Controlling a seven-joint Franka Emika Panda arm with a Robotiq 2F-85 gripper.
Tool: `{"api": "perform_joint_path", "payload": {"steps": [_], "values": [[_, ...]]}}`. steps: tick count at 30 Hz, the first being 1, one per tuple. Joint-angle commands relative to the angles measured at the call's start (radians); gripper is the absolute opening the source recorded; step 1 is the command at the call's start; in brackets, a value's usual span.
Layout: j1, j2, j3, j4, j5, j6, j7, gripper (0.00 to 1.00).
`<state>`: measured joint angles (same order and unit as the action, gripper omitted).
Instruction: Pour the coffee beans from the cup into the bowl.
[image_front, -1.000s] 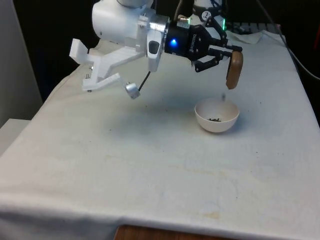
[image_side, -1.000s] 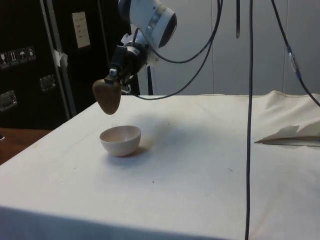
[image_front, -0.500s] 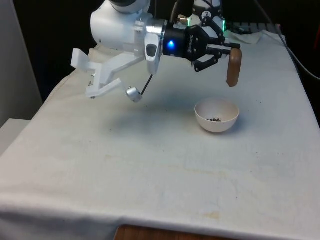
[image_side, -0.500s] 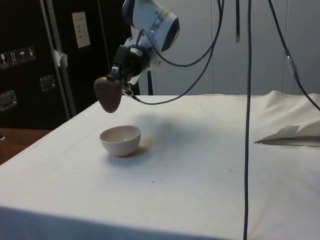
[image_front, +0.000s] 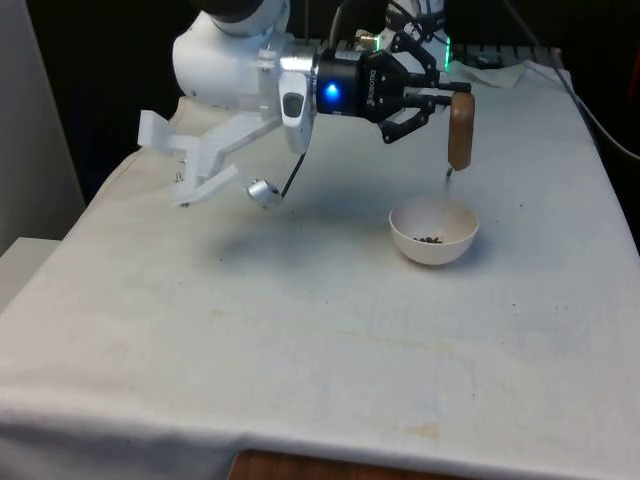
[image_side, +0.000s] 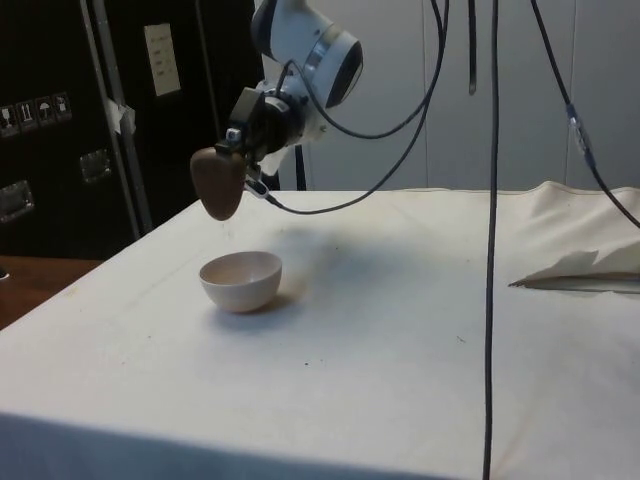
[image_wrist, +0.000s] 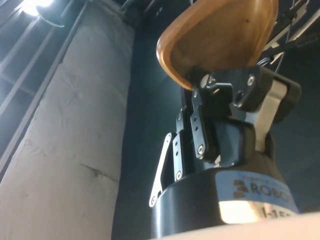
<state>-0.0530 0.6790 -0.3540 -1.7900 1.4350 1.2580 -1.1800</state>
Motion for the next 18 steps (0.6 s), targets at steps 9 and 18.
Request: {"api": "perform_joint_path", "payload": {"steps": [9, 18], "values": [[-0.006, 0.043, -0.016, 0.031, 0.043, -0.069, 0.000, 0.01], [-0.007, 0.062, -0.031, 0.041, 0.065, -0.107, -0.003, 0.01]]}}
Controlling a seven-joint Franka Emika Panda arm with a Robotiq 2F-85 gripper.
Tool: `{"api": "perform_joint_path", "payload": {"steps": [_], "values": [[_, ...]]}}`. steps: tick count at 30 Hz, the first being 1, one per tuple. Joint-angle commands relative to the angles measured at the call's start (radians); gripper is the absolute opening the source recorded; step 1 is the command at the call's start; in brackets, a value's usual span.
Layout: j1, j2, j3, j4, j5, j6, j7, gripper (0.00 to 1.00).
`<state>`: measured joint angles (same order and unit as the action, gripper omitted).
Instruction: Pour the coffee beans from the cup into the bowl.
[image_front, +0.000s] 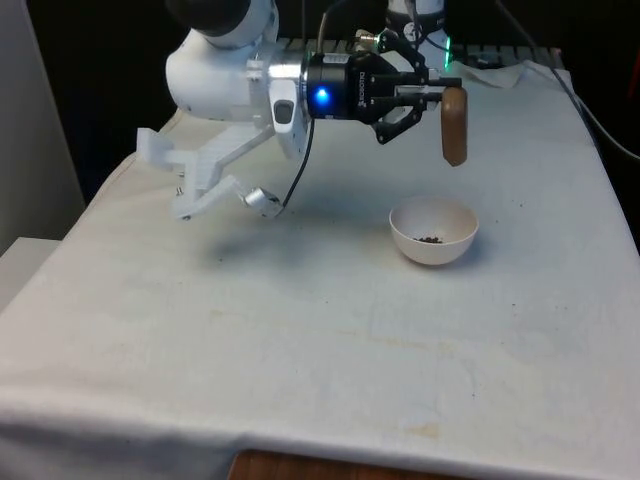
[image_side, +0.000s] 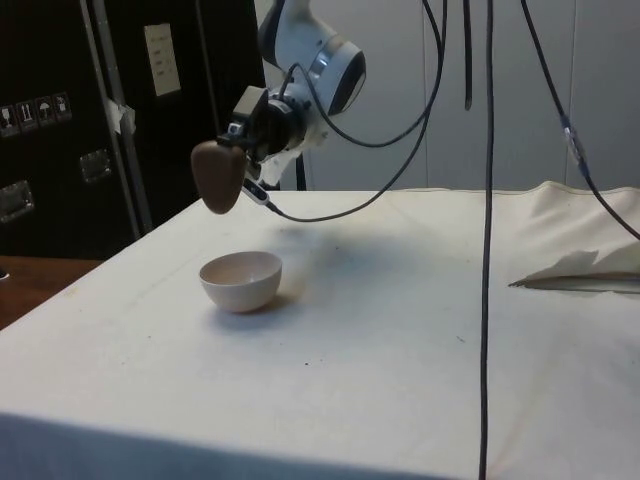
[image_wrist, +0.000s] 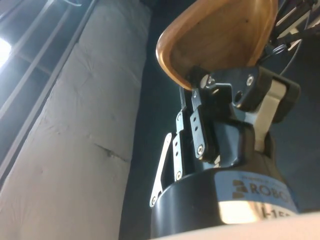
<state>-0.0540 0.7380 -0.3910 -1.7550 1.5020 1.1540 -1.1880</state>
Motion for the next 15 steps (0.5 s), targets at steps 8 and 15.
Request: {"api": "perform_joint_path", "payload": {"steps": [8, 15], "values": [[-0.009, 0.019, -0.005, 0.012, 0.021, -0.040, 0.003, 0.01], [-0.004, 0.021, -0.016, 0.007, 0.033, -0.053, -0.003, 0.01]]}}
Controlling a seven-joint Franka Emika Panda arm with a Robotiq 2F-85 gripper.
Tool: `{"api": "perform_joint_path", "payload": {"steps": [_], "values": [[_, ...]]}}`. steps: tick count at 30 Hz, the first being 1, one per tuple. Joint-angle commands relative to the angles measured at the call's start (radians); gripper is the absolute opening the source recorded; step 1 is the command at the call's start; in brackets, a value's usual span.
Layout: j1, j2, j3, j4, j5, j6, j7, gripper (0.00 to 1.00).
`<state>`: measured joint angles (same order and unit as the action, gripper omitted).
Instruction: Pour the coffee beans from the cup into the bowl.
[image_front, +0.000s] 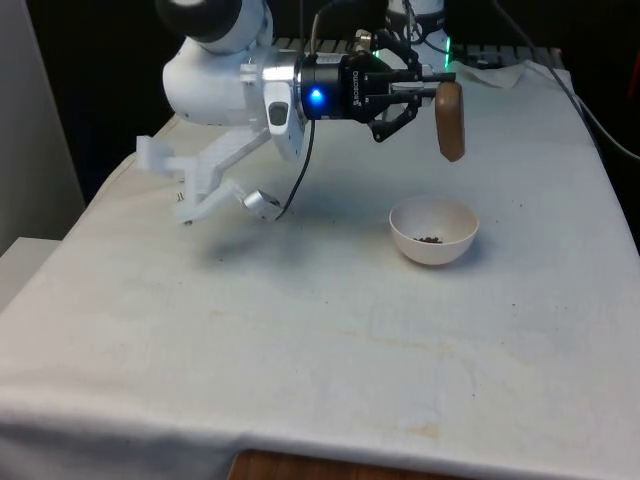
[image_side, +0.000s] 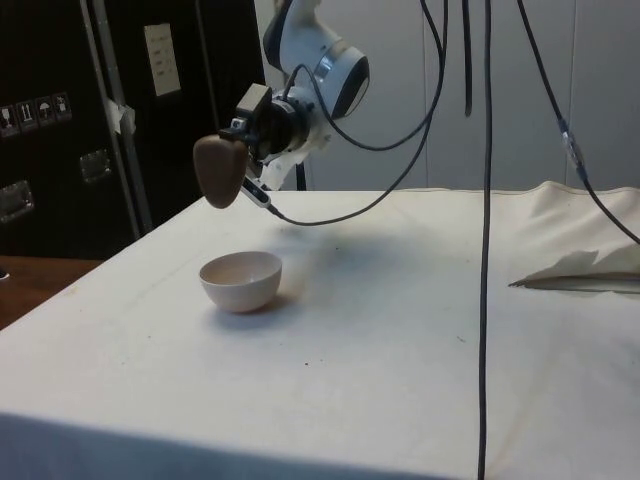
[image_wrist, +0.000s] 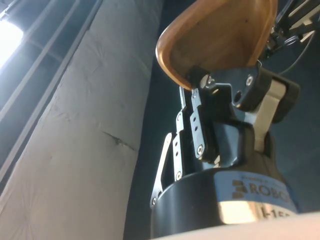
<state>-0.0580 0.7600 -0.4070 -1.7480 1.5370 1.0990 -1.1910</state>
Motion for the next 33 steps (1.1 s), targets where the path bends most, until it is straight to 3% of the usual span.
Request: {"api": "perform_joint_path", "payload": {"steps": [1, 20, 25, 26, 32, 33], "values": [[-0.003, 0.004, 0.002, 0.005, 0.003, -0.006, 0.005, 0.01], [0.000, 0.002, 0.000, 0.001, 0.000, -0.003, -0.006, 0.01], [0.012, -0.003, -0.005, -0.002, -0.008, 0.017, -0.011, 0.01], [0.006, 0.001, 0.000, 0.001, -0.005, 0.004, -0.014, 0.01], [0.031, -0.013, -0.008, -0.007, -0.025, 0.055, -0.012, 0.01], [0.020, -0.003, 0.000, 0.001, -0.018, 0.035, -0.015, 0.01]]}}
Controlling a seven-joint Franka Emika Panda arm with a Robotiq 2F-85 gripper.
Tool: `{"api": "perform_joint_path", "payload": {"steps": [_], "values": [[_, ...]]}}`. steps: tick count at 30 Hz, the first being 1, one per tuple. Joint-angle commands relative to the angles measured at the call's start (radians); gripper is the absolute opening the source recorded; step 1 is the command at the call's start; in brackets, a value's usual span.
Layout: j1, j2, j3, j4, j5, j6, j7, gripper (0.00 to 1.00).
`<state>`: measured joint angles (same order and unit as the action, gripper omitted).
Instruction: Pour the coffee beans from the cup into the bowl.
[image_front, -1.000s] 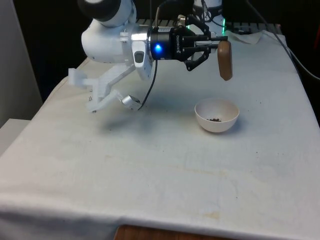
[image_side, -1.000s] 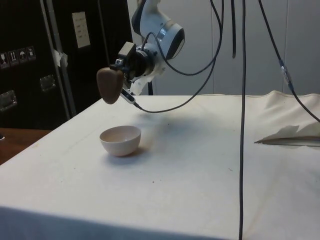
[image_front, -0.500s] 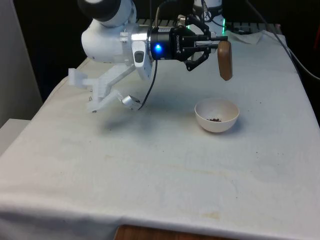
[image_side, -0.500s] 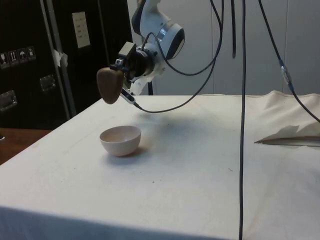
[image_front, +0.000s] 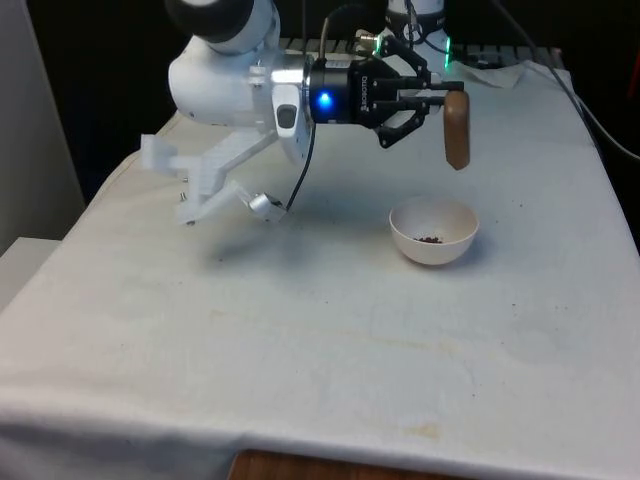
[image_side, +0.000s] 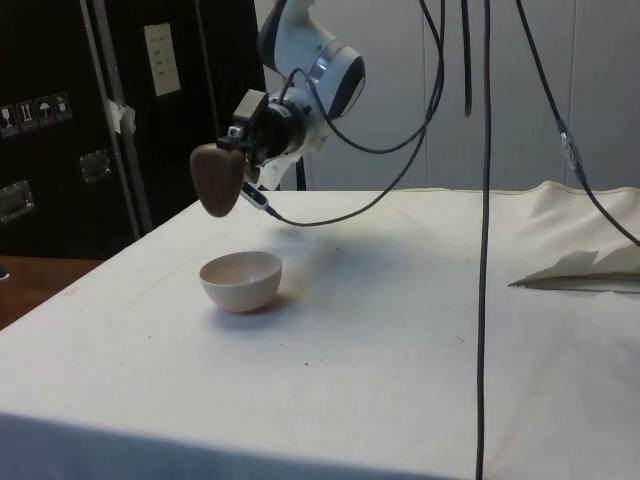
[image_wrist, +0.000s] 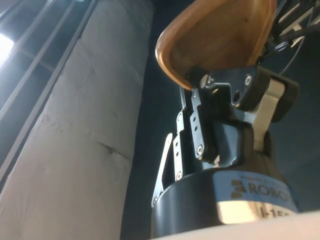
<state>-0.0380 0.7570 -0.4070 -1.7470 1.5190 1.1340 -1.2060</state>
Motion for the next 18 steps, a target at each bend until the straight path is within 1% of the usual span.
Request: {"api": "perform_joint_path", "payload": {"steps": [1, 3, 8, 9, 10, 13, 15, 16, 17, 18], "values": [[0.014, -0.011, -0.008, -0.008, -0.010, 0.026, 0.003, 0.01], [0.020, -0.015, -0.008, -0.009, -0.019, 0.042, 0.003, 0.01], [0.029, -0.021, -0.007, -0.010, -0.035, 0.067, 0.003, 0.01], [0.020, -0.012, 0.000, -0.001, -0.032, 0.049, 0.000, 0.01], [0.031, -0.022, -0.007, -0.010, -0.037, 0.070, 0.003, 0.01], [0.038, -0.026, -0.008, -0.009, -0.047, 0.088, 0.004, 0.01], [0.040, -0.029, -0.008, -0.009, -0.053, 0.097, 0.004, 0.01], [0.031, -0.020, 0.000, -0.001, -0.049, 0.081, 0.000, 0.01], [0.041, -0.030, -0.007, -0.009, -0.057, 0.101, 0.004, 0.01], [0.043, -0.033, -0.007, -0.008, -0.064, 0.108, 0.003, 0.01]]}}
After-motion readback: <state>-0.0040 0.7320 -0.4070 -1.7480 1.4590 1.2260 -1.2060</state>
